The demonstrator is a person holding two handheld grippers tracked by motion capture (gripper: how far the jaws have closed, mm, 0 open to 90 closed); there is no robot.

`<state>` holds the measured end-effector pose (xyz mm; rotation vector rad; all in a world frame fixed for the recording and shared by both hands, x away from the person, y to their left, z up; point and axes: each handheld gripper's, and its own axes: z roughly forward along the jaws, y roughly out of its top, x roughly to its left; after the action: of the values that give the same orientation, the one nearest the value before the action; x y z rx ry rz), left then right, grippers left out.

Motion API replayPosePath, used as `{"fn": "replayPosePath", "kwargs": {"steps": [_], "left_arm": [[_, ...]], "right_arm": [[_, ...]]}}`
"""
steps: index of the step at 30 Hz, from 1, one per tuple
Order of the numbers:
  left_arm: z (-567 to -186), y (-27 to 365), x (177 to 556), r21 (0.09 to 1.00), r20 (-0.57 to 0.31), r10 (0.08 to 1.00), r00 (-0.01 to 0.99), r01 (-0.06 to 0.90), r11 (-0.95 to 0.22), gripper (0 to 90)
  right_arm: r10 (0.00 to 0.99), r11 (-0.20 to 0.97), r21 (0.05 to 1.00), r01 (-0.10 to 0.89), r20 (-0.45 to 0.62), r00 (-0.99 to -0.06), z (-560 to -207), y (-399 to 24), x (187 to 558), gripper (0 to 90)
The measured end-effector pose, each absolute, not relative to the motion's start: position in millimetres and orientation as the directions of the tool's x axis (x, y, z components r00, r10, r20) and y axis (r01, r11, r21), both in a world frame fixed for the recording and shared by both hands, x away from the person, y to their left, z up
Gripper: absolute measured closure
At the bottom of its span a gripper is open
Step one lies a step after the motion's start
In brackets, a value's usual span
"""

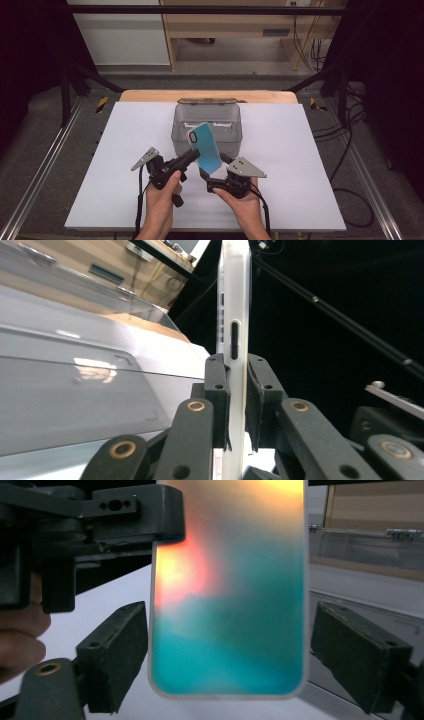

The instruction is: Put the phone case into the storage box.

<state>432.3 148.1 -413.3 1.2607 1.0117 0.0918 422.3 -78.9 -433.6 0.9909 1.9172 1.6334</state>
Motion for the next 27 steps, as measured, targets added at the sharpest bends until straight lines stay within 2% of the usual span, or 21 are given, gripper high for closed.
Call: {"fn": "replayPosePath", "kwargs": {"steps": [3, 7, 16, 20, 27], "left_arm": [[-409, 159, 435, 0.832, -0.551, 0.602, 0.578, 0.427, 0.353, 81.0], [-400, 172, 436, 0.854, -0.517, 0.639, 0.570, 0.399, 0.335, 81.0], [-374, 187, 436, 0.898, -0.423, 0.712, 0.561, 0.362, 0.248, 81.0], [-360, 188, 437, 0.907, -0.396, 0.729, 0.558, 0.362, 0.215, 80.9], [-342, 179, 447, 0.901, -0.378, 0.749, 0.545, 0.402, 0.162, 80.9]], "right_arm": [[0.752, 0.100, 0.972, 0.211, 0.065, -0.656, -432, -80, 418, 8.4], [0.770, 0.156, 0.972, 0.176, -0.008, -0.638, -428, -86, 416, 6.1], [0.805, 0.266, 0.942, 0.206, -0.100, -0.585, -422, -115, 426, 8.3], [0.822, 0.269, 0.942, 0.202, -0.115, -0.557, -423, -135, 423, 8.1], [0.885, 0.227, 0.960, 0.162, -0.134, -0.446, -427, -192, 408, 4.6]]}}
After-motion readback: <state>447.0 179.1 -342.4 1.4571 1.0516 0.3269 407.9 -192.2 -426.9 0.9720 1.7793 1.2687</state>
